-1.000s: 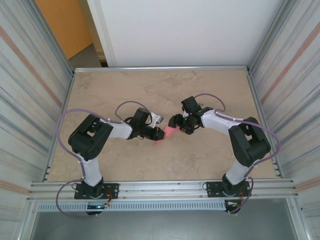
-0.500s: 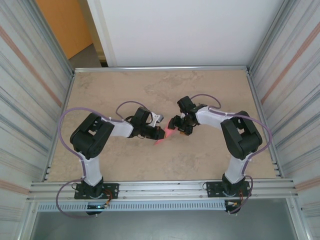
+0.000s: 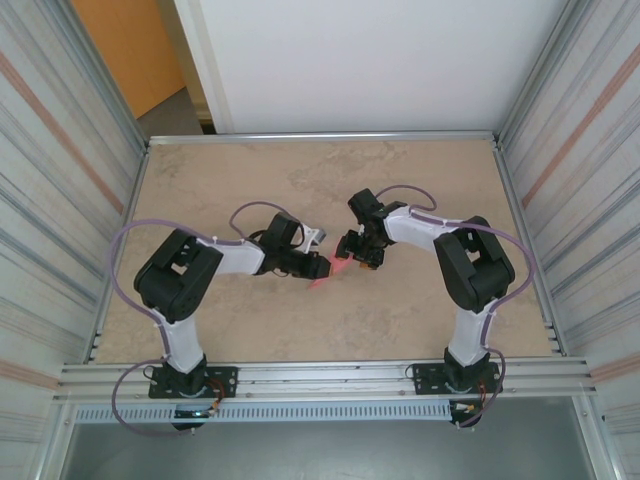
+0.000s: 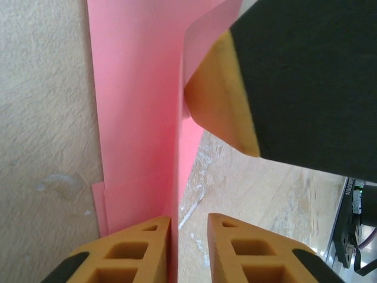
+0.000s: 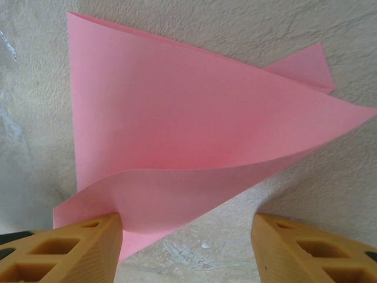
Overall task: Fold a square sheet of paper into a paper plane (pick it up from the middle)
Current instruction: Fold the wing for the fifth time at the center of the table.
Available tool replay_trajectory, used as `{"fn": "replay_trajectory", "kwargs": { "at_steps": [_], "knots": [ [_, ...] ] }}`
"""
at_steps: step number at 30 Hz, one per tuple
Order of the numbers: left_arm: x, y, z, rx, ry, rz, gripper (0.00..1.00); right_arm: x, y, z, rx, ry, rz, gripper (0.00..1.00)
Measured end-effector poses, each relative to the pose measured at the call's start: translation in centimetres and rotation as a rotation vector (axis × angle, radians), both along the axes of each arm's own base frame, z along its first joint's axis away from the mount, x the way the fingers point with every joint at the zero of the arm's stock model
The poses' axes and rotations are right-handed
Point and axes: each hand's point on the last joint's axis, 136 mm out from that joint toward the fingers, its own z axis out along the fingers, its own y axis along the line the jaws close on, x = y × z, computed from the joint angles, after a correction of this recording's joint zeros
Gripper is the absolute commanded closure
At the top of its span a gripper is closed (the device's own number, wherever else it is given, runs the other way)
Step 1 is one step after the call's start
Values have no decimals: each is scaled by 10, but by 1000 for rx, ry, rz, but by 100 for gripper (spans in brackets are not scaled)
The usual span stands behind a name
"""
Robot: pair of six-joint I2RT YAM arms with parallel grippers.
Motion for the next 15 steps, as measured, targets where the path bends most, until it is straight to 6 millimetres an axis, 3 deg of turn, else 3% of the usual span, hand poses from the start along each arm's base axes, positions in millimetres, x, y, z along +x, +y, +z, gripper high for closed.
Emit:
{"fn": "replay_trajectory", "kwargs": {
  "at_steps": [6, 15],
  "knots": [
    [1, 15, 11, 4, -2, 46, 73, 0, 0, -1, -4, 4, 0, 40],
    [-9, 24, 1, 42, 51, 65, 77, 0, 0, -1, -6, 8, 0, 40]
  ]
}}
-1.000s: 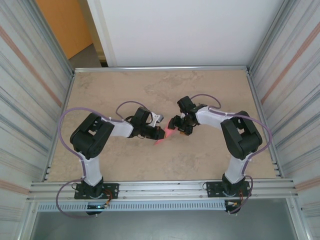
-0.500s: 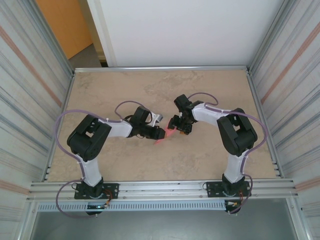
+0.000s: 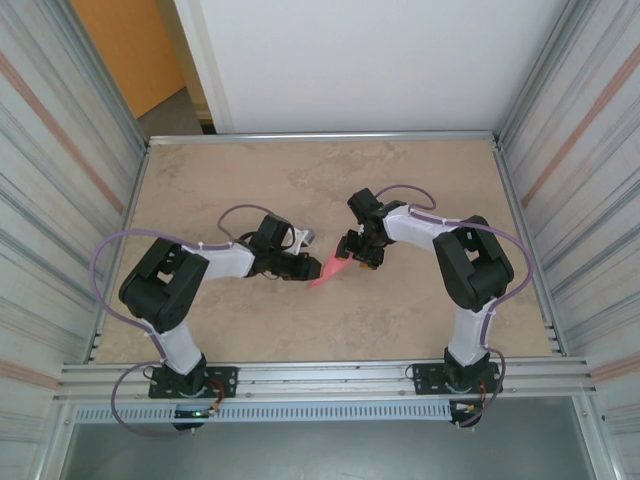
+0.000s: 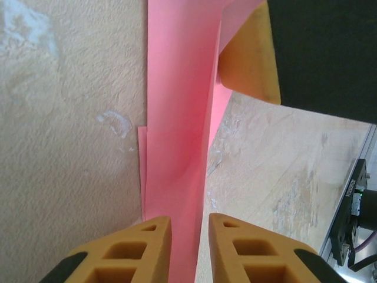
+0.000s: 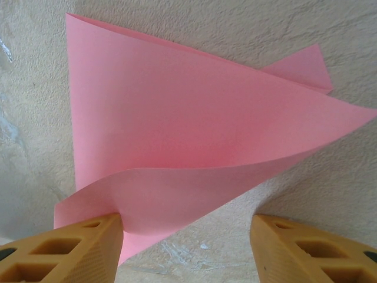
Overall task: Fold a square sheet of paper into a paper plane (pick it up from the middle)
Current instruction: Fold the wing for the fifth time at the center of the table.
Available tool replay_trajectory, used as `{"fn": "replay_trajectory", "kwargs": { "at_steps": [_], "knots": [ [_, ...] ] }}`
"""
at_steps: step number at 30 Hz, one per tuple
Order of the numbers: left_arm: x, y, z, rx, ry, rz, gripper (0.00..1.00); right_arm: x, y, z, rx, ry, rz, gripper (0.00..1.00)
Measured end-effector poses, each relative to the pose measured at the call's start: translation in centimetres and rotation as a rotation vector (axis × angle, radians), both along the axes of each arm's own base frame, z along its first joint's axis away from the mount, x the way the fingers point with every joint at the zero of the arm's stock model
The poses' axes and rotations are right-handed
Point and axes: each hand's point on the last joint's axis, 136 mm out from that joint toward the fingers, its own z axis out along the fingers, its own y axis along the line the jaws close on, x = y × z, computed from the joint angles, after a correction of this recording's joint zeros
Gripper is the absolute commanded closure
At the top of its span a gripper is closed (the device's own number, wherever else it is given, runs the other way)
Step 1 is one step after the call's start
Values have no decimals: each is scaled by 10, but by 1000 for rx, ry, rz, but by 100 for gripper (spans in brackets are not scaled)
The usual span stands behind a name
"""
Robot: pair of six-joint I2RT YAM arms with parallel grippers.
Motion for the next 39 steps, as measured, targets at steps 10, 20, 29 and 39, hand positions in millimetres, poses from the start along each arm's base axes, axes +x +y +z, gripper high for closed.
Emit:
{"fn": "replay_trajectory", "kwargs": {
  "at_steps": [10, 20, 29, 39],
  "knots": [
    [-3, 3, -5, 11, 20, 14, 83, 0, 0, -1, -2, 5, 0, 39],
    [-15, 8, -16, 37, 49, 14, 84, 0, 3, -1, -10, 8, 10, 35],
    [-14, 9, -17, 43, 46, 19, 83, -1, 3, -2, -29, 2, 28, 35],
    [-8, 14, 6, 54, -16, 54, 74, -1, 2, -3, -36, 1, 28, 37]
  ]
}}
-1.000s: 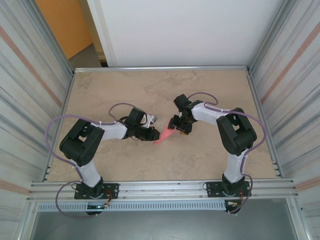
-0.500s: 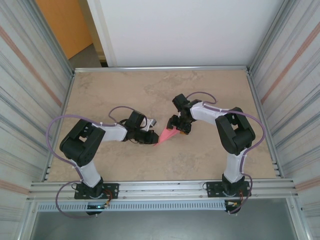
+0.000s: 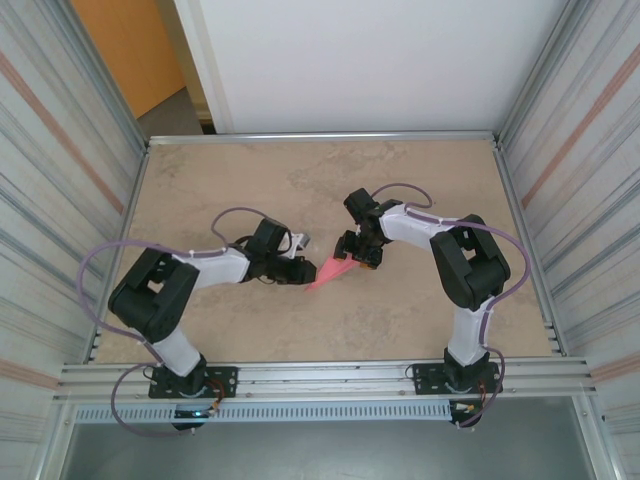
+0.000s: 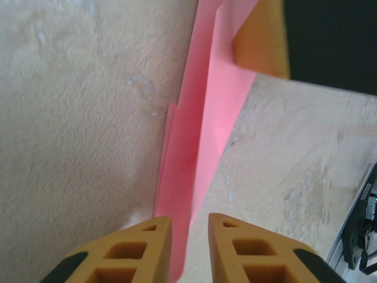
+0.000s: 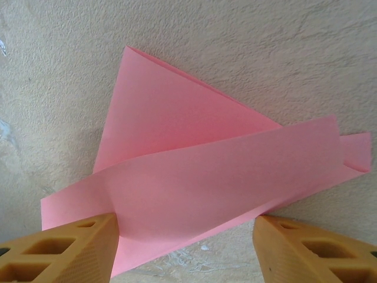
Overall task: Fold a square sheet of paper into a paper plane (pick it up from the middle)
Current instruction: Fold the wing for the fifth time at the center of the table.
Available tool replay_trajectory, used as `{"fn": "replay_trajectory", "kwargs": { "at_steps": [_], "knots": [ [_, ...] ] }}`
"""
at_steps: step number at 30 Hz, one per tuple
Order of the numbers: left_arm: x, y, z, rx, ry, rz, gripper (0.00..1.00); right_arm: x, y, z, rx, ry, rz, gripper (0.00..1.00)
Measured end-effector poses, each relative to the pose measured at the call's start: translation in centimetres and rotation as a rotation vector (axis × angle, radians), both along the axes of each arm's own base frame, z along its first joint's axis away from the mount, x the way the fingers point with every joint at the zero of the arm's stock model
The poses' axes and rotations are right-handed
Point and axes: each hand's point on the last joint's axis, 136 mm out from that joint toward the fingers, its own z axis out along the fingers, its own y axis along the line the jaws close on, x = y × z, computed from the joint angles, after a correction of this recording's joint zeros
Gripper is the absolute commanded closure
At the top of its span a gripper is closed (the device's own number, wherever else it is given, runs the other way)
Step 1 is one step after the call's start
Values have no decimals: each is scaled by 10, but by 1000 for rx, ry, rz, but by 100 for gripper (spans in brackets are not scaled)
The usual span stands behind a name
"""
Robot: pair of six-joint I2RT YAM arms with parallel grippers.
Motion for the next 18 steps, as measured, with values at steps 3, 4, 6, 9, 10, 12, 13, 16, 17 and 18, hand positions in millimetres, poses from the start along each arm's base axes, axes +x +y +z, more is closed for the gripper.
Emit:
{"fn": "replay_trajectory", "kwargs": {
  "at_steps": [3, 4, 6, 9, 10, 12, 13, 16, 17, 18],
  "knots": [
    [5, -1, 14, -12, -38, 14, 74, 0, 0, 0, -1, 0, 0, 37],
    [8, -2, 18, -16, -47, 17, 74, 0, 0, 0, -1, 0, 1, 37],
    [12, -6, 24, -27, -55, 20, 75, 0, 0, 0, -1, 0, 1, 37],
    [13, -17, 31, -45, -57, 4, 79, 0, 0, 0, -1, 0, 2, 37],
    [13, -21, 31, -50, -52, -3, 81, 0, 0, 0, -1, 0, 2, 37],
    [13, -30, 30, -56, -35, -16, 83, 0, 0, 0, -1, 0, 2, 37],
    [12, -33, 27, -56, -25, -21, 84, 0, 0, 0, -1, 0, 2, 38],
    [12, -40, 19, -55, 13, -32, 87, 0, 0, 0, -1, 0, 2, 38],
    [13, -42, 16, -50, 26, -34, 87, 0, 0, 0, -1, 0, 2, 38],
    [14, -43, 13, -44, 36, -34, 88, 0, 0, 0, -1, 0, 2, 38]
  ]
}}
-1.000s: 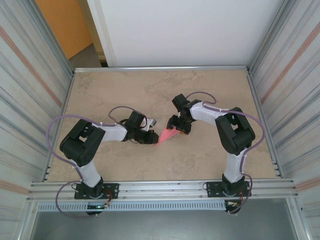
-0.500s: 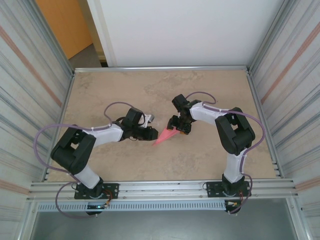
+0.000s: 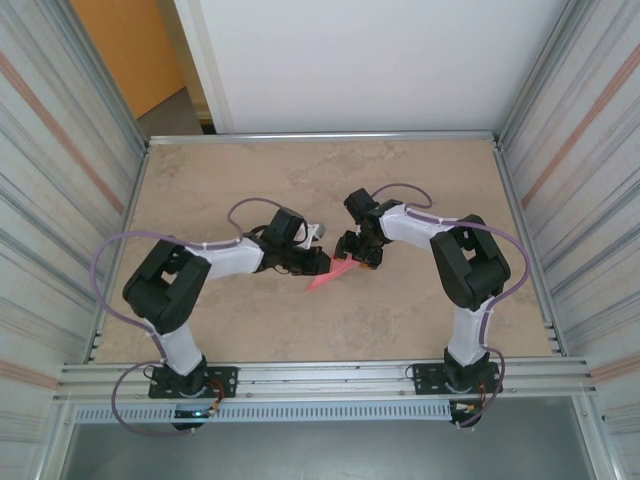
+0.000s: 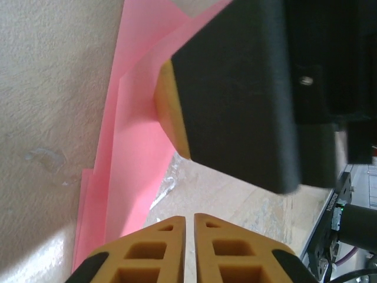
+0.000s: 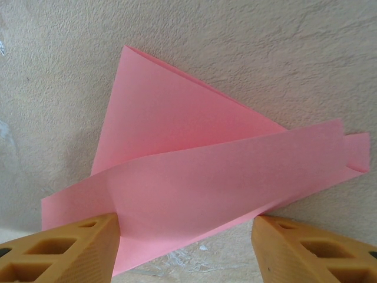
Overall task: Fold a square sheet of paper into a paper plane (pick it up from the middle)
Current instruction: Fold the wing for the fifth time at the center of the table.
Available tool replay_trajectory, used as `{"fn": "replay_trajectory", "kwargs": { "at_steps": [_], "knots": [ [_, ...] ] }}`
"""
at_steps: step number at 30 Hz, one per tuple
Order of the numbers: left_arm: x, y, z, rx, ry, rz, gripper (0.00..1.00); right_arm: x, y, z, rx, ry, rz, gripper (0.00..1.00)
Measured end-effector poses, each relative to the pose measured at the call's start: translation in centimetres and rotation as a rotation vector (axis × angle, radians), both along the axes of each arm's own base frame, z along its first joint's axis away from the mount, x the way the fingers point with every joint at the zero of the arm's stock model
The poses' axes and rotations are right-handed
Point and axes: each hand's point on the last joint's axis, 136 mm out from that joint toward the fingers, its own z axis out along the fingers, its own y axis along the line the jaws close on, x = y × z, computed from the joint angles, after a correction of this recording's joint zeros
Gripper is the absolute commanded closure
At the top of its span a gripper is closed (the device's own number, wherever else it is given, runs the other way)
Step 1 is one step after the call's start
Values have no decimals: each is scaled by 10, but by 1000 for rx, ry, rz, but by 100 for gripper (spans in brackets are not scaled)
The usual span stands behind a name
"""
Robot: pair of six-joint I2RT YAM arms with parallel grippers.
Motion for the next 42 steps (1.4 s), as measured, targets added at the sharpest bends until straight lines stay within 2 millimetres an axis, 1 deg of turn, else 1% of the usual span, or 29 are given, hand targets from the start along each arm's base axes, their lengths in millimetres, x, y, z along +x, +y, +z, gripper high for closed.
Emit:
{"fn": "replay_trajectory", "kwargs": {
  "at_steps": [4, 13, 22, 30, 42],
  "knots": [
    [1, -2, -8, 22, 34, 0, 89, 0, 0, 0, 0, 1, 0, 38],
    [-3, 1, -19, 52, 73, 1, 92, 0, 0, 0, -1, 1, 0, 38],
    [-4, 2, -25, 64, 88, 3, 92, -1, -1, -2, -3, 0, 0, 39],
    [-5, 3, -30, 73, 100, 5, 93, -2, -3, -4, -11, 0, -2, 42],
    [-6, 4, -34, 78, 112, 9, 93, -3, -5, -7, -21, 6, -3, 44]
  ]
}}
